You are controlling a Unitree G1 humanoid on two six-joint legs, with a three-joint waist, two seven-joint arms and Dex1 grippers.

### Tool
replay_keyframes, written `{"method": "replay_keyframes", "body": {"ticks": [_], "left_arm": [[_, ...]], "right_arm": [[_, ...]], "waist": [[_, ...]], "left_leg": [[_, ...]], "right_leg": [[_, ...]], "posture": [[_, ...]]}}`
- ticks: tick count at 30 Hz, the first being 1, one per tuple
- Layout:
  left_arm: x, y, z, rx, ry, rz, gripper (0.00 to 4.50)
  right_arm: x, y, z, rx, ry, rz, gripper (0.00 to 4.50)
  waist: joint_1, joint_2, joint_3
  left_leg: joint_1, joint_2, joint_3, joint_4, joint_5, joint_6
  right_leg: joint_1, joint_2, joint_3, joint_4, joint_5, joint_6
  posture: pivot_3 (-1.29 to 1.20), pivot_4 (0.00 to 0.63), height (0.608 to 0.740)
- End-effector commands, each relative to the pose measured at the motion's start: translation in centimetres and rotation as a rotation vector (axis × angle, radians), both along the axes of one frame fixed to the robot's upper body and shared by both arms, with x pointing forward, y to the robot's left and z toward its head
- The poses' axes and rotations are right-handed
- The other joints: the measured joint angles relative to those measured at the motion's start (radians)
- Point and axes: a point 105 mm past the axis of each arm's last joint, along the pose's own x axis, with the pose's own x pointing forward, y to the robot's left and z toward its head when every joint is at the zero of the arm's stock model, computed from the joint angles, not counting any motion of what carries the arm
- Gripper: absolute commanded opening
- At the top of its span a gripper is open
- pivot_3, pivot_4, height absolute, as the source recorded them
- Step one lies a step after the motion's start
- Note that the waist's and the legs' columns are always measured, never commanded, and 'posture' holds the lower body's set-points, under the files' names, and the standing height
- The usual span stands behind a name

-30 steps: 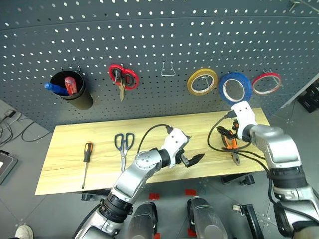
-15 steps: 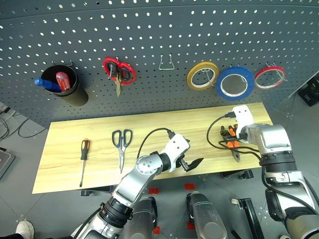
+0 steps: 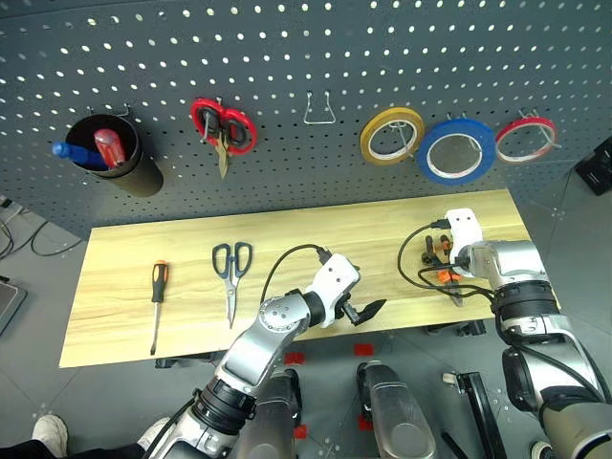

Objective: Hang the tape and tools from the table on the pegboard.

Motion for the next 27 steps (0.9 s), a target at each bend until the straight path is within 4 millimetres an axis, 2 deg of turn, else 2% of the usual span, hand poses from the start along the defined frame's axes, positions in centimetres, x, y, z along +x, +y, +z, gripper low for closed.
{"method": "replay_keyframes", "body": {"ticks": [1,4,7,10,17,21,24,27], "left_arm": [[-0.8,-0.6,1.3,-0.04,-0.023,-0.034,4.5],[-1.0,-0.8,1.4,-0.046,-0.017,-0.036,4.5],[-1.2,-1.0,1.6,-0.051,-0.016,-0.045,4.5],[-1.1,-1.1,1.8,-0.056,-0.018,-0.049,4.5],[-0.7,-1.0,2.1,-0.06,-0.028,-0.047,4.5],[-1.0,0.0,3.3,-0.121,-0.026,0.006,4.5],[-1.6,1.0,5.1,-0.192,-0.028,0.069,4.5],[-1.9,1.5,6.6,-0.245,-0.036,0.127,4.5]], "right_arm": [[0.0,-0.8,-0.3,-0.02,0.009,-0.013,4.49],[-0.1,-0.9,-0.7,-0.016,0.024,-0.016,4.49],[-0.1,-1.0,-0.7,0.007,0.027,-0.026,3.96],[0.0,-1.0,-0.5,0.006,0.02,-0.022,3.04],[0.3,-0.6,0.6,0.018,-0.038,0.025,3.03],[-0.7,1.6,3.4,-0.026,-0.22,0.242,3.03],[-3.3,4.9,6.1,-0.023,-0.397,0.452,3.03],[-5.2,7.5,8.1,0.02,-0.531,0.539,3.03]], "waist": [[0.0,-0.001,0.003],[0.001,-0.002,0.006],[0.001,-0.002,0.006],[0.002,-0.003,0.006],[0.003,-0.003,0.006],[0.006,-0.003,0.006],[0.006,0.001,0.004],[0.004,0.001,0.003]], "left_leg": [[0.0,0.0,0.0,0.0,0.0,0.0],[0.0,0.001,0.0,0.0,0.0,0.0],[0.0,0.001,0.0,0.0,0.0,0.0],[0.0,0.001,0.001,0.0,0.0,0.0],[0.0,0.001,0.001,0.0,0.0,0.0],[-0.003,0.001,0.0,-0.001,0.0,-0.001],[-0.007,0.001,-0.001,-0.001,0.003,-0.005],[-0.008,0.001,0.002,0.0,0.003,-0.006]], "right_leg": [[0.0,0.0,0.0,0.0,0.0,0.0],[0.0,0.0,0.0,0.0,0.0,0.0],[0.0,0.0,0.0,0.0,0.0,0.0],[0.0,0.0,0.0,0.0,0.001,0.0],[0.0,0.0,0.0,-0.001,0.001,0.001],[-0.002,0.0,-0.001,-0.001,0.001,0.001],[-0.007,0.0,-0.001,-0.002,0.001,0.001],[-0.009,0.0,-0.002,-0.001,0.002,0.002]], "posture": [[-0.19,0.452,0.74],[-0.19,0.452,0.74],[-0.19,0.446,0.74],[-0.2,0.443,0.74],[-0.2,0.405,0.74],[-0.2,0.371,0.74],[-0.2,0.324,0.74],[-0.19,0.304,0.74]]}}
